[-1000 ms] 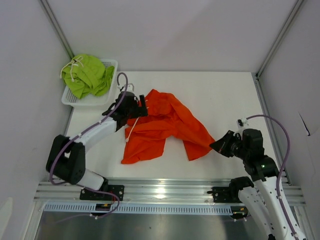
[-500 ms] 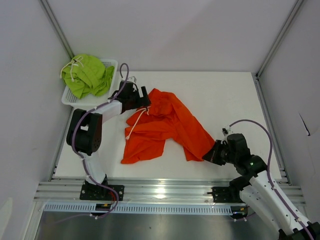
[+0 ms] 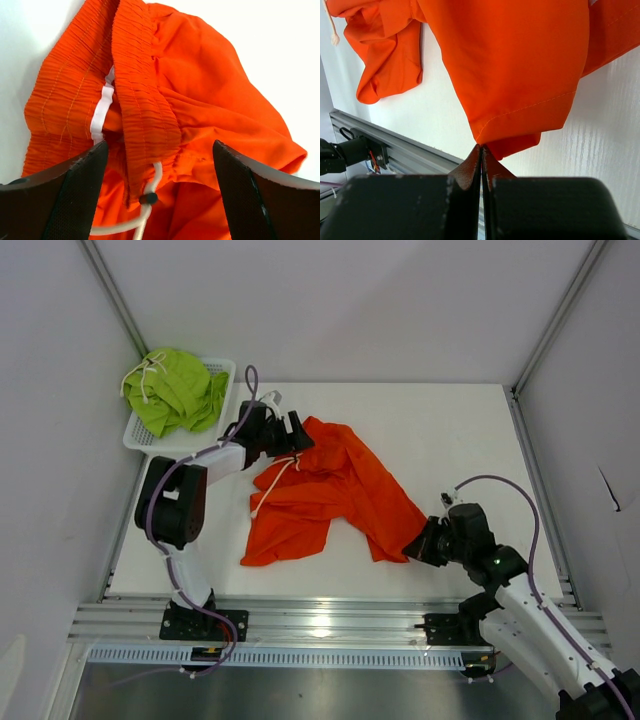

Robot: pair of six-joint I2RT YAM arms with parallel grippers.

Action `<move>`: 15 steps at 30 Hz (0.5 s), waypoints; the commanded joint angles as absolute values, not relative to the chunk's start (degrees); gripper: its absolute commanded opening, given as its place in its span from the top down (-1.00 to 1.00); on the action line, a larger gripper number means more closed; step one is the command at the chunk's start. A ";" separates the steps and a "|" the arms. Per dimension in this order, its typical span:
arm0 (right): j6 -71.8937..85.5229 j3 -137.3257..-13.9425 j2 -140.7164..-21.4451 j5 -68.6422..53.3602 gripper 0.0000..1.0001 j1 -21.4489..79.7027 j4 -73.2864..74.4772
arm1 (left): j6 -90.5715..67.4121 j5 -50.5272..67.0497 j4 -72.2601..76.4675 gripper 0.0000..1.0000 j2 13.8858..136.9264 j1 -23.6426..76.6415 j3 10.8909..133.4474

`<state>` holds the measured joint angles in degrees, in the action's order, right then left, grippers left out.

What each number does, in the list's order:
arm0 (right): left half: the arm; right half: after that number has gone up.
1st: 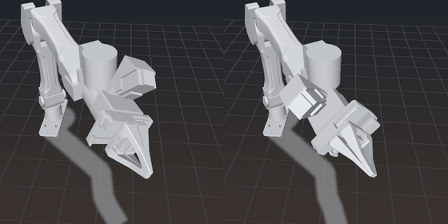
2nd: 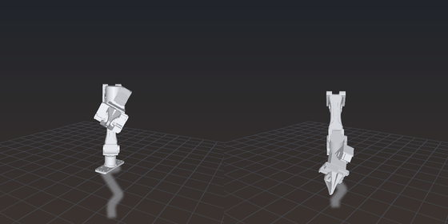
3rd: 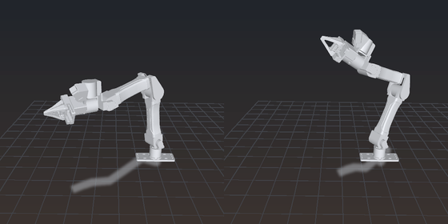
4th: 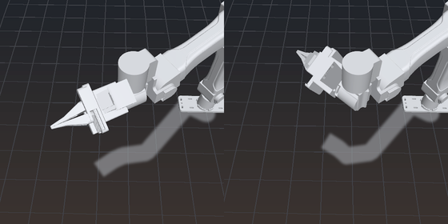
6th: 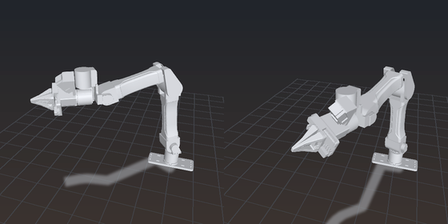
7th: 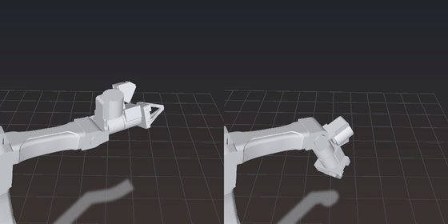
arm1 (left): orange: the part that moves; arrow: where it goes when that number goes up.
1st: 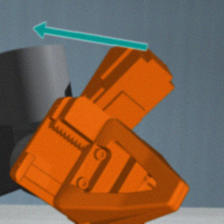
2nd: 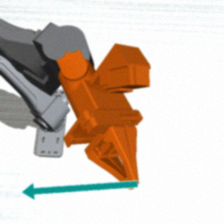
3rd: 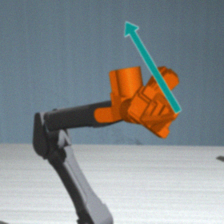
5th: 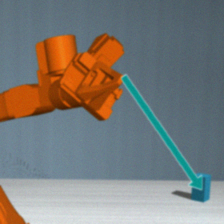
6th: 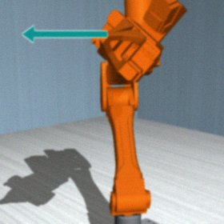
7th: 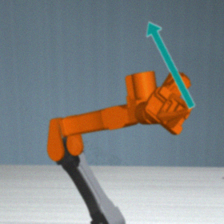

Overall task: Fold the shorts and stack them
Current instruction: Flatten the shorts out

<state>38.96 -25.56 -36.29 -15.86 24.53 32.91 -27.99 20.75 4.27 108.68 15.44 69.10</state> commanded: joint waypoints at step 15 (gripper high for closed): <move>38.23 -29.18 -42.19 -14.68 1.00 24.43 27.33 | -29.53 22.59 2.63 -0.79 102.83 14.50 62.49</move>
<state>38.92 -26.52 -41.89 -15.35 24.53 29.61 -28.14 20.23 2.87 100.25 14.96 61.04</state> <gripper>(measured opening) 0.003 0.896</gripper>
